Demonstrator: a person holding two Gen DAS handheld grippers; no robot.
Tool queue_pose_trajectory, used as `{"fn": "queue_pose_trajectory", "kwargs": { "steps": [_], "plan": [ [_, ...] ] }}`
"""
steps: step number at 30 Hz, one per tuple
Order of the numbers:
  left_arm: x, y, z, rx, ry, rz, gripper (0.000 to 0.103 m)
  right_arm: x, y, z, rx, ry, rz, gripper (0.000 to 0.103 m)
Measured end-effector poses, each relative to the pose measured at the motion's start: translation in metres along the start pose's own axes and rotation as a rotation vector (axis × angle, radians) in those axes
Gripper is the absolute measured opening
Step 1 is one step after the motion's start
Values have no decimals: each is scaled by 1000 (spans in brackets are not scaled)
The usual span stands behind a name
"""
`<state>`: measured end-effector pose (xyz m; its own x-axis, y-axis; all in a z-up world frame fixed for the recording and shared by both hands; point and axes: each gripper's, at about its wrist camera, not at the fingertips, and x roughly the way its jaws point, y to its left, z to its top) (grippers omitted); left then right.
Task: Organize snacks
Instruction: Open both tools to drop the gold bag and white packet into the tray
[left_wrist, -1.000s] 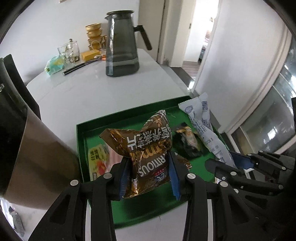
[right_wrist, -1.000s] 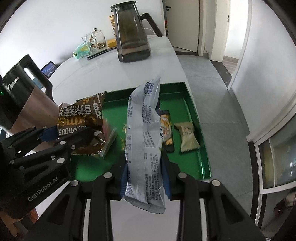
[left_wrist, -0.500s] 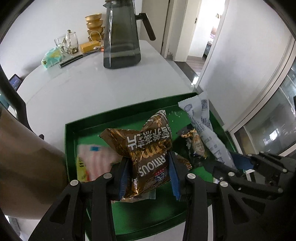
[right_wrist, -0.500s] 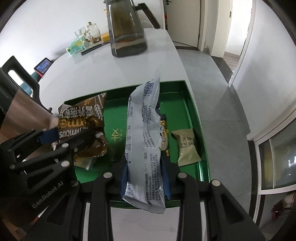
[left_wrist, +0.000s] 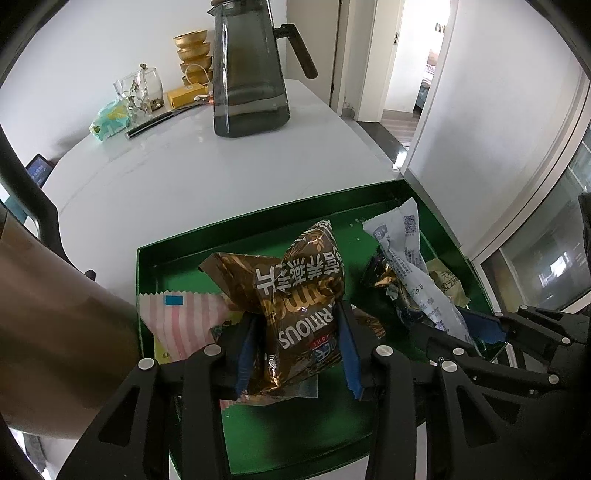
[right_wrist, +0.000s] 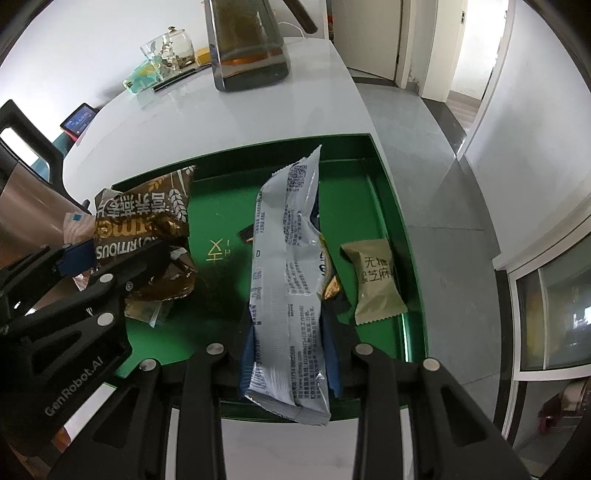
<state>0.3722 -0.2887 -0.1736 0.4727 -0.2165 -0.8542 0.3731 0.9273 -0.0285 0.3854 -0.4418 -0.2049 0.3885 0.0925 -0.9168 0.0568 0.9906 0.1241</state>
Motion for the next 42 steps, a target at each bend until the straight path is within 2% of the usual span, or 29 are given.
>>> {"fn": "queue_pose_trajectory", "kwargs": {
  "steps": [12, 18, 32, 34, 38, 40, 41, 42],
  "plan": [
    [0, -16, -5, 33, 14, -13, 36, 2, -18, -3, 46, 13, 4, 0],
    [7, -24, -8, 74, 24, 3, 36, 5, -24, -2, 73, 22, 17, 0],
    [5, -25, -6, 62, 46, 5, 38, -6, -31, -2, 98, 10, 19, 0],
    [4, -26, -8, 64, 43, 10, 47, -10, -32, 0, 107, 1, 26, 0],
    [2, -25, -11, 62, 44, 10, 58, -13, -32, 1, 104, 0, 21, 0],
    [0, -25, -12, 61, 42, 5, 75, -14, -33, 1, 110, -2, 18, 0],
    [-1, -25, -12, 57, 43, 4, 79, -15, -34, 0, 116, -3, 17, 13],
    [-2, -25, -12, 55, 41, 12, 88, -17, -35, 0, 121, -6, 18, 19]
  ]
}}
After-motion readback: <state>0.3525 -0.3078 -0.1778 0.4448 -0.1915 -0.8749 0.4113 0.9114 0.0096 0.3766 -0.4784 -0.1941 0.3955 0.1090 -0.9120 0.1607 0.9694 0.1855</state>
